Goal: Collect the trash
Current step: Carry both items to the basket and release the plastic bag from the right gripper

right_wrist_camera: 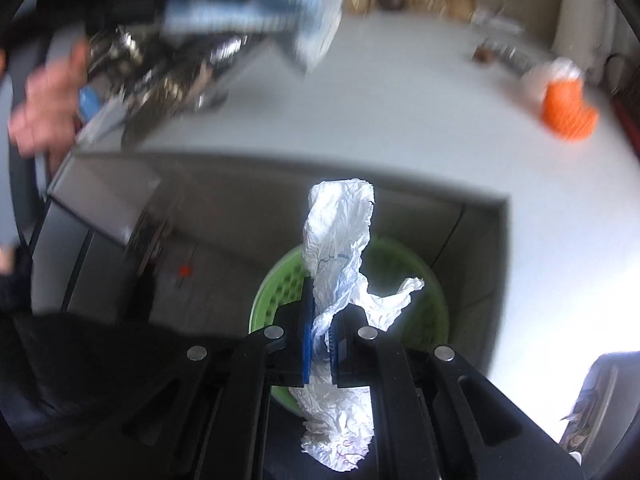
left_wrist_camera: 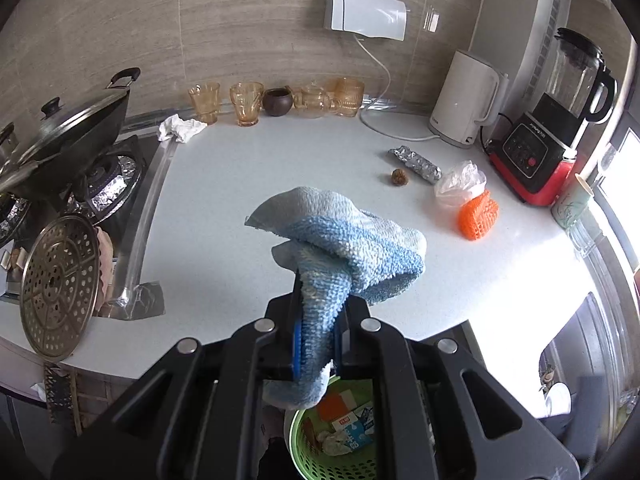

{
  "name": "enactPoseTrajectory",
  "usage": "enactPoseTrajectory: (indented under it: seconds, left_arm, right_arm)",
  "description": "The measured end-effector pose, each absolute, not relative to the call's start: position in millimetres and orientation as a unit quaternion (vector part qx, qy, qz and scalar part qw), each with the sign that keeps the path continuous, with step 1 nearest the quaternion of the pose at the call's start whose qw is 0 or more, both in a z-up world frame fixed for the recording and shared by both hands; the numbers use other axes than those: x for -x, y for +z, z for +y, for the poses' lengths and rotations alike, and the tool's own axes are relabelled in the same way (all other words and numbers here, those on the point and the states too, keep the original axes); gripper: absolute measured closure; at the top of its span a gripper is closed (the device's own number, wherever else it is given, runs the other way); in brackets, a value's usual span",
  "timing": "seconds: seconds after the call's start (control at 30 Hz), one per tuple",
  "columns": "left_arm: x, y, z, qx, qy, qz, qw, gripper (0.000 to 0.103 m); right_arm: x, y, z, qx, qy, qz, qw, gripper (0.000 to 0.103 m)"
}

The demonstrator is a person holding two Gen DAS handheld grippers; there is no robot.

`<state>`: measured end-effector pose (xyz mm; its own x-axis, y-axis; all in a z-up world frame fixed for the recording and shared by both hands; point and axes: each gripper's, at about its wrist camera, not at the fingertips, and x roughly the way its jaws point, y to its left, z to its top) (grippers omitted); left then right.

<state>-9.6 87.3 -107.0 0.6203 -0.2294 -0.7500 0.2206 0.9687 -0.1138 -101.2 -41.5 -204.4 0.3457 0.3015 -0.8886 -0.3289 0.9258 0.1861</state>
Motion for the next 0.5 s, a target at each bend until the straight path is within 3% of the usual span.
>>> enactPoseTrajectory:
  seconds: [0.13, 0.2, 0.23, 0.37, 0.5]
  left_arm:
    - [7, -110, 89, 0.004, -0.128, 0.422, 0.898, 0.093]
    - [8, -110, 89, 0.003, -0.130, 0.423, 0.897, 0.093]
    - [8, -110, 90, 0.002, -0.130, 0.424, 0.896, 0.093]
    - [11, -114, 91, 0.001, -0.134, 0.429, 0.893, 0.093]
    - [21, -124, 92, -0.005, -0.152, 0.438, 0.886, 0.093]
  right_arm:
    - [98, -226, -35, 0.023, 0.189, 0.568, 0.801, 0.085]
    - [97, -225, -33, 0.025, 0.188, 0.567, 0.802, 0.054]
    - [98, -222, -31, 0.028, 0.184, 0.563, 0.805, 0.049]
    - [95, -217, -30, 0.031, 0.182, 0.558, 0.809, 0.044]
    - [93, -212, -36, 0.031, 0.170, 0.551, 0.816, 0.028]
